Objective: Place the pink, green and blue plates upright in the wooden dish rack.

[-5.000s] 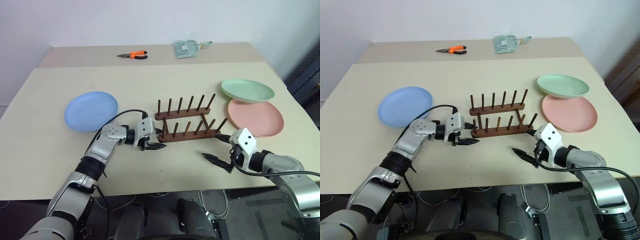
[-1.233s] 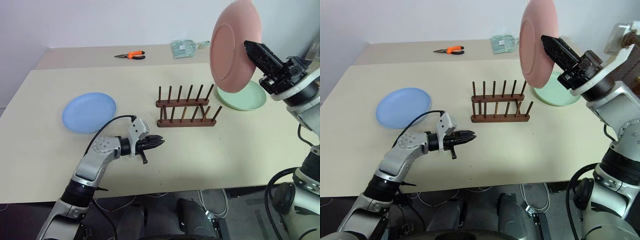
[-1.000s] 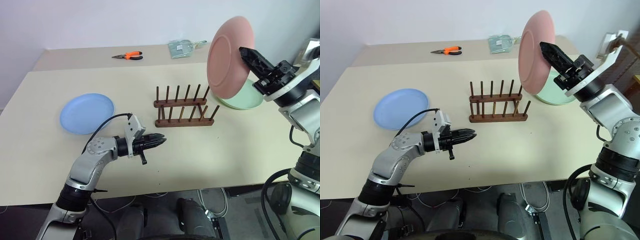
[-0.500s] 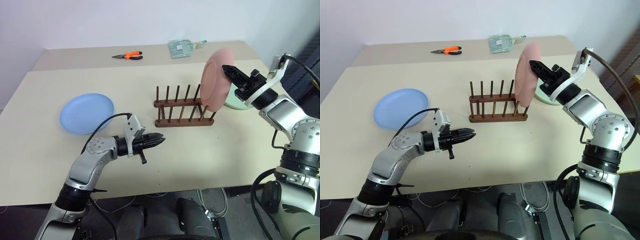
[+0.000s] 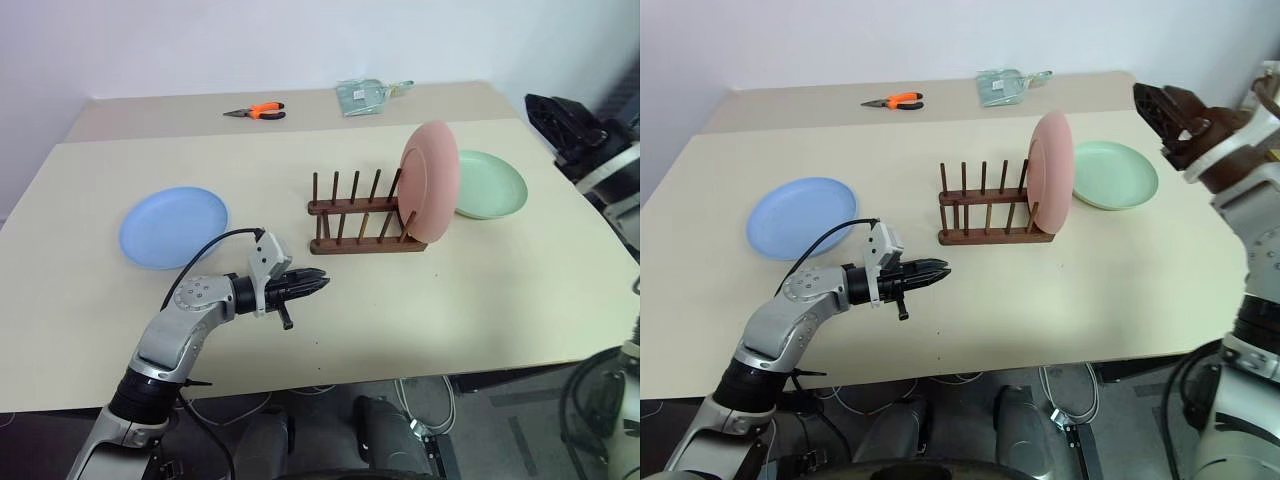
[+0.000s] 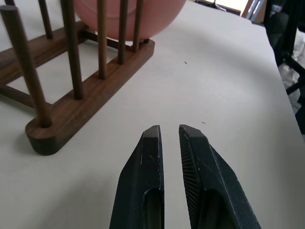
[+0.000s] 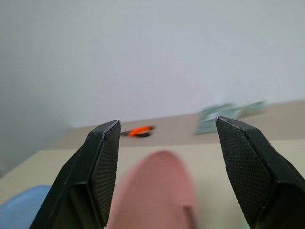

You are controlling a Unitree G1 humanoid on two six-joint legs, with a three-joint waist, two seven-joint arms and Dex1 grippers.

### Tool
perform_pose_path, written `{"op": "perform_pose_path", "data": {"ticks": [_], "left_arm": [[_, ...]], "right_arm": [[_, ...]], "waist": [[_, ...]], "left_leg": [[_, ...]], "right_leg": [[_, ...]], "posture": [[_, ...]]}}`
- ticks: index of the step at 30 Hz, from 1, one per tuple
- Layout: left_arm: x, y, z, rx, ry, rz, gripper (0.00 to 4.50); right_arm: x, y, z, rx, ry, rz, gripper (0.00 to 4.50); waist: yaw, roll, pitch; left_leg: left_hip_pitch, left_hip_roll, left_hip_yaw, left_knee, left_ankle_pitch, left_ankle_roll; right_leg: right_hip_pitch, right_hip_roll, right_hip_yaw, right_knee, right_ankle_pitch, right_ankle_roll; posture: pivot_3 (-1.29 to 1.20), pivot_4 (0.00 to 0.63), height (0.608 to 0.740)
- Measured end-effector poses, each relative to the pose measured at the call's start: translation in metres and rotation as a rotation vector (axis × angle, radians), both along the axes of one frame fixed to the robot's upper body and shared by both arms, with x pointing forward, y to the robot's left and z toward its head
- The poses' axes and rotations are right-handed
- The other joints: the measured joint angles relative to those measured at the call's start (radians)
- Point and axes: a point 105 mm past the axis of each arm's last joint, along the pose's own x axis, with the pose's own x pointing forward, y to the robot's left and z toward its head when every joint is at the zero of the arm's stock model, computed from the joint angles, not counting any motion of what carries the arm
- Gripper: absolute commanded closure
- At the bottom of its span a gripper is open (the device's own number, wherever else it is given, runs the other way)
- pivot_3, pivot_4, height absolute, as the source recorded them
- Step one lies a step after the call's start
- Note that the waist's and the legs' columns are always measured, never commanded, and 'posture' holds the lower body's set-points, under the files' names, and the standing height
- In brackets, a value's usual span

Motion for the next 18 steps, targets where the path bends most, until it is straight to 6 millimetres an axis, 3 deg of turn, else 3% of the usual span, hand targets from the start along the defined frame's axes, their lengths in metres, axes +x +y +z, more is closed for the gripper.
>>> {"op": "perform_pose_path", "data": {"ticks": [3,7,12,18], "left_arm": [[0.000,0.002,-0.001,0.008,0.004,0.002,3.91],[0.002,-0.004,-0.001,0.002,0.006,-0.016,3.91],[0.005,-0.007,-0.001,0.003,0.010,-0.032,3.91],[0.004,-0.006,-0.003,0.010,0.015,-0.029,3.91]], "right_arm": [[0.010,-0.021,-0.048,-0.334,0.162,-0.108,0.02],[0.030,-0.018,-0.106,-0.573,0.296,-0.071,0.02],[0.062,-0.020,-0.129,-0.824,0.341,-0.069,0.02],[0.075,-0.019,-0.160,-0.930,0.449,-0.070,0.02]], "waist": [[-0.006,0.000,0.000],[-0.012,0.002,0.001],[-0.013,0.003,0.001],[-0.004,0.003,0.002]], "left_leg": [[0.001,0.000,0.001,0.000,0.000,0.000],[0.001,0.000,0.002,0.000,0.000,0.000],[0.001,0.000,0.002,0.000,0.000,0.000],[0.000,-0.001,0.001,0.000,0.000,0.000]], "right_leg": [[0.000,0.000,0.000,0.000,-0.002,0.002],[-0.001,0.000,0.001,0.001,-0.001,0.001],[-0.001,0.000,0.001,0.000,0.001,-0.001],[0.000,0.000,0.001,0.000,0.001,-0.001]], "posture": [[0.00,0.150,0.740],[0.00,0.150,0.740],[0.00,0.150,0.740],[0.00,0.150,0.740]]}}
